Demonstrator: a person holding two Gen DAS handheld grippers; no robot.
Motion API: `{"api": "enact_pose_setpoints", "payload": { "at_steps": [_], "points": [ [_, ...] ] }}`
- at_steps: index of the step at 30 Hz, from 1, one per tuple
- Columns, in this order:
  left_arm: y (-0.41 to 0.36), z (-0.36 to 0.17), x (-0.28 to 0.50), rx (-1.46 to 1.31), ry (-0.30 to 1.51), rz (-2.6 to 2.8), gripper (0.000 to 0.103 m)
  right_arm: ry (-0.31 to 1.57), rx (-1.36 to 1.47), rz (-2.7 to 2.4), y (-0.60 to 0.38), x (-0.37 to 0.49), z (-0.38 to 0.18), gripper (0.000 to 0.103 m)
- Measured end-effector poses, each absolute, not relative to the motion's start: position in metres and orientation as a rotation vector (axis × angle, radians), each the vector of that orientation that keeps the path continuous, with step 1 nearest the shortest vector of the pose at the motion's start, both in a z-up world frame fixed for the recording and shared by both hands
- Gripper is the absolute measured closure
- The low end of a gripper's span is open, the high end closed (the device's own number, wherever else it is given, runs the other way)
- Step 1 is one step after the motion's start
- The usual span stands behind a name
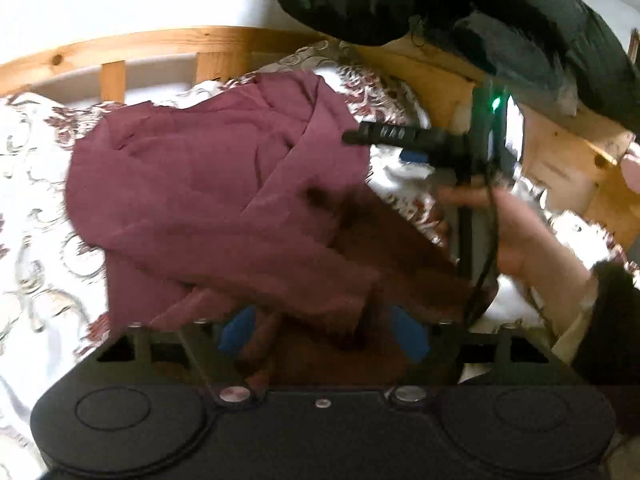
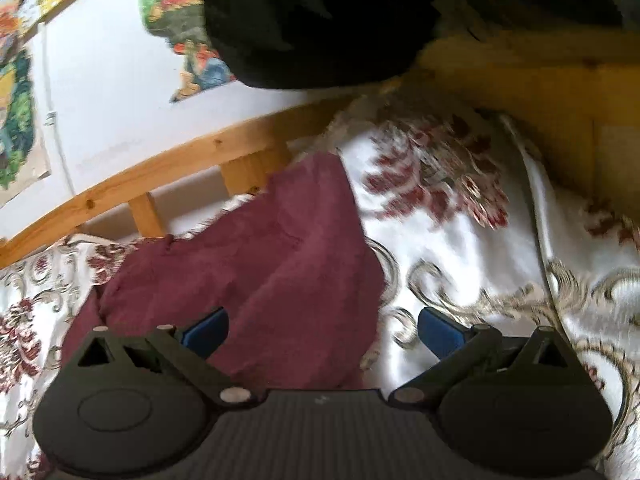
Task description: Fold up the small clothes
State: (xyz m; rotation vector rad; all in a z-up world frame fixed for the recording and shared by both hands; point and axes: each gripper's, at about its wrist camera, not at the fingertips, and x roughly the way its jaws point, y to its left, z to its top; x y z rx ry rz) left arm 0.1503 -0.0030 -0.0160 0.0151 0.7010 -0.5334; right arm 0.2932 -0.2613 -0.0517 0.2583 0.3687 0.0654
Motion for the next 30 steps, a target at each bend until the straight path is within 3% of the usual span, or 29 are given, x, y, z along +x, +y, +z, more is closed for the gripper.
{"api": "enact_pose_setpoints", "payload": {
  "at_steps": [1, 4, 13, 20, 26, 30],
  "points": [
    [0.0, -0.016, 0.146, 0.033, 0.702, -0.515, 0.012, 0.366, 0.241, 0.079, -0.258, 0.291, -0.047, 0.0],
    [0.014, -0.022, 0.133, 0.106, 0.702, -0.442, 0.007, 0.368, 0.161, 0.124, -0.246, 0.282, -0.032, 0.0],
    [0.04, -0.05, 0.113, 0.308, 0.784, -0.349, 0.006, 0.422, -0.024, 0.203, -0.216, 0.233, -0.006, 0.0],
    [0.03, -0.062, 0.12, 0.495, 0.756, -0.356, 0.008, 0.49, -0.298, 0.29, -0.195, 0.161, -0.017, 0.0],
    [0.022, -0.067, 0.123, 0.613, 0.714, -0.333, 0.013, 0.674, -0.477, 0.379, -0.188, 0.108, -0.059, 0.0],
    [0.018, -0.067, 0.117, 0.665, 0.681, -0.343, 0.03, 0.741, -0.542, 0.336, -0.184, 0.107, -0.086, 0.001]
  ]
}}
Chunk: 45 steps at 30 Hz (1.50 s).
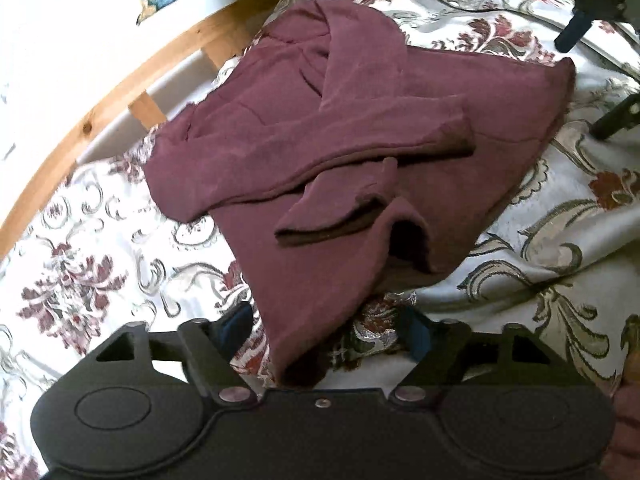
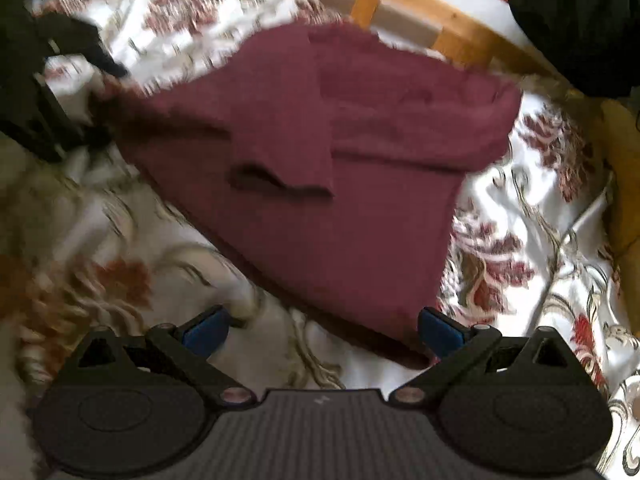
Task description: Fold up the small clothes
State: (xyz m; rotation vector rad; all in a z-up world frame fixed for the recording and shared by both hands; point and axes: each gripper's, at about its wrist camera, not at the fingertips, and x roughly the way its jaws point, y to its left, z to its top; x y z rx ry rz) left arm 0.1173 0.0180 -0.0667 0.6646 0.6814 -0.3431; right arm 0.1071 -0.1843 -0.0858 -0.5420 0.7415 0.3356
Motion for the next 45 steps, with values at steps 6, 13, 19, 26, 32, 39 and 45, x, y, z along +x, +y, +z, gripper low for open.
{"api": "enact_pose_setpoints", "payload": {
  "at_steps": [6, 13, 19, 26, 32, 39, 45],
  "points": [
    [0.02, -0.065, 0.118, 0.655, 0.68, -0.31, 0.076, 0.671, -0.639, 0.246, -0.183, 0.116, -0.095, 0.001],
    [0.035, -0.058, 0.121, 0.537, 0.673, -0.28, 0.097, 0.685, -0.569, 0.328, -0.2, 0.119, -0.094, 0.027],
    [0.033, -0.051, 0.11, 0.47, 0.593, -0.207, 0.097, 0.65, -0.529, 0.256, -0.207, 0.116, -0.082, 0.096],
    [0.037, -0.031, 0.08, 0.341, 0.48, -0.168, 0.098, 0.501, -0.461, 0.14, -0.214, 0.079, -0.051, 0.097],
    [0.049, -0.003, 0.025, 0.257, 0.423, -0.219, 0.098, 0.389, -0.455, 0.096, -0.209, 0.012, -0.02, 0.097],
    [0.081, 0.033, -0.034, 0.116, 0.436, -0.307, 0.098, 0.331, -0.44, 0.096, -0.193, -0.076, 0.012, 0.097],
    [0.098, 0.078, -0.041, 0.063, 0.425, -0.378, 0.098, 0.314, -0.289, 0.123, -0.211, -0.098, 0.045, 0.097]
  ]
}}
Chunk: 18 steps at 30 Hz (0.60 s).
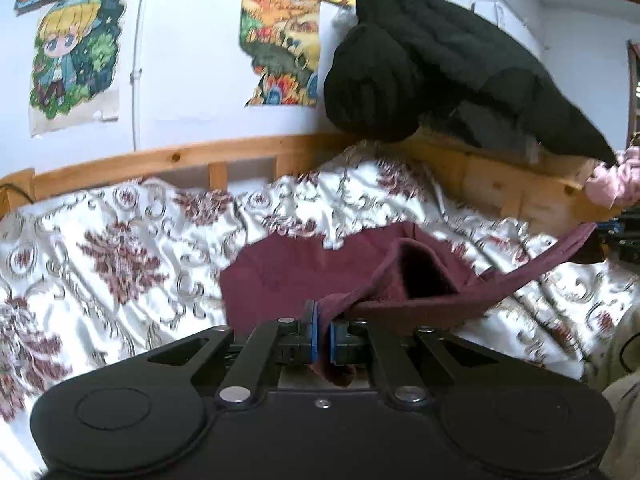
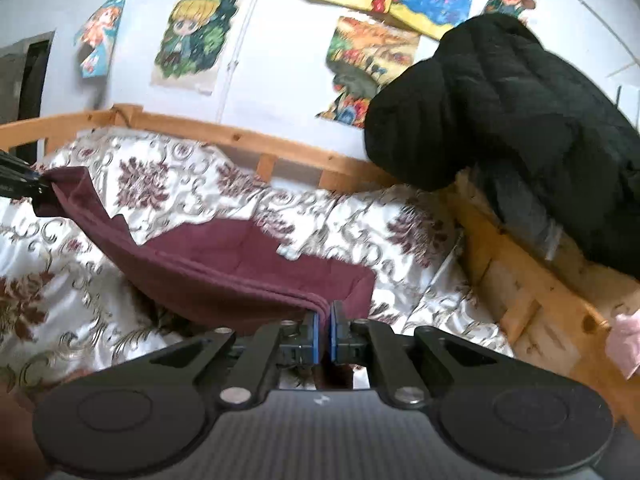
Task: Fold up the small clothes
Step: 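Grasp the hem with the left gripper while the right gripper grasps the hem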
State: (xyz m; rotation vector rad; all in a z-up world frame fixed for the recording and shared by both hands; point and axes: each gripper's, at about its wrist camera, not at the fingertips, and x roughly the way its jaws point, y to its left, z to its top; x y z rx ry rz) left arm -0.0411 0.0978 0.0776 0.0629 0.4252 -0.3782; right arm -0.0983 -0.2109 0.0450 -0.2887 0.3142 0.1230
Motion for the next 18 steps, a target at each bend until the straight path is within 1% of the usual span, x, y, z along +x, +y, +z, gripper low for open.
{"api": "enact_pose_setpoints", "payload": {
  "at_steps": [2, 5, 10, 14, 18],
  "points": [
    [0.096, 0.09, -0.033, 0.063, 0.433, -0.388, 0.098, 0.301, -0.27, 0.121, -0.216, -0.089, 0.054, 0.097],
    [0.092, 0.106, 0.0, 0.032, 0.483, -0.387, 0.098, 0.294, -0.208, 0.134, -0.228, -0.053, 0.064, 0.097],
    [0.087, 0.121, 0.088, 0.007, 0.562, -0.346, 0.098, 0.273, -0.193, 0.115, -0.238, 0.034, 0.072, 0.097],
    [0.08, 0.119, 0.159, 0.039, 0.601, -0.291, 0.098, 0.277, -0.148, 0.077, -0.239, 0.099, 0.066, 0.097],
    [0.075, 0.099, 0.221, 0.044, 0.637, -0.251, 0.098, 0.299, -0.12, 0.047, -0.239, 0.157, 0.047, 0.097]
  ]
}}
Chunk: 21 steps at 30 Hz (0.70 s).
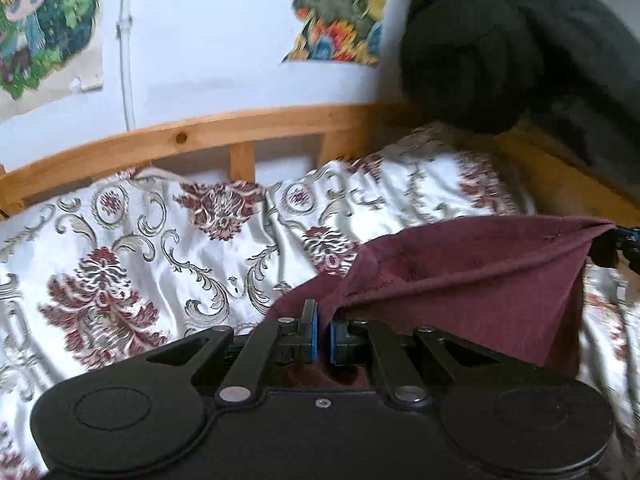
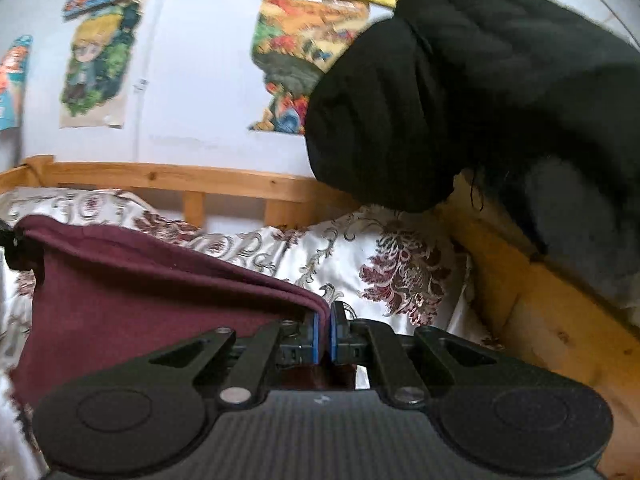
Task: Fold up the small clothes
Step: 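Grasp the hem with the left gripper while the right gripper grasps the hem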
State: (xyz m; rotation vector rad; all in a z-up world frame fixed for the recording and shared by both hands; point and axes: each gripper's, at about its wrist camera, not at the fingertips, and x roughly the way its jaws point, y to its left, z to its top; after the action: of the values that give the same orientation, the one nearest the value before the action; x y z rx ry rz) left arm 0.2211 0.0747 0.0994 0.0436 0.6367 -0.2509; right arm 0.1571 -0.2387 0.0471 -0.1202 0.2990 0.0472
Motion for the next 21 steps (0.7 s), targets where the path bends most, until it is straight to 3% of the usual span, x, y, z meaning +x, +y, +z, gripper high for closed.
{"api": "enact_pose_setpoints", "payload": {
  "at_steps": [11, 21],
  "points": [
    [0.081, 0.019, 0.327, 0.058, 0.876, -0.227, 0.098, 0.418, -0.073, 0.099, -0.238, 0.247, -0.029, 0.096],
    [0.071, -0.003, 0.353, 0.091, 0.913, -0.245, 0.097, 0.451, 0.02, 0.111, -0.258, 0.272, -0.055, 0.095]
  ]
}}
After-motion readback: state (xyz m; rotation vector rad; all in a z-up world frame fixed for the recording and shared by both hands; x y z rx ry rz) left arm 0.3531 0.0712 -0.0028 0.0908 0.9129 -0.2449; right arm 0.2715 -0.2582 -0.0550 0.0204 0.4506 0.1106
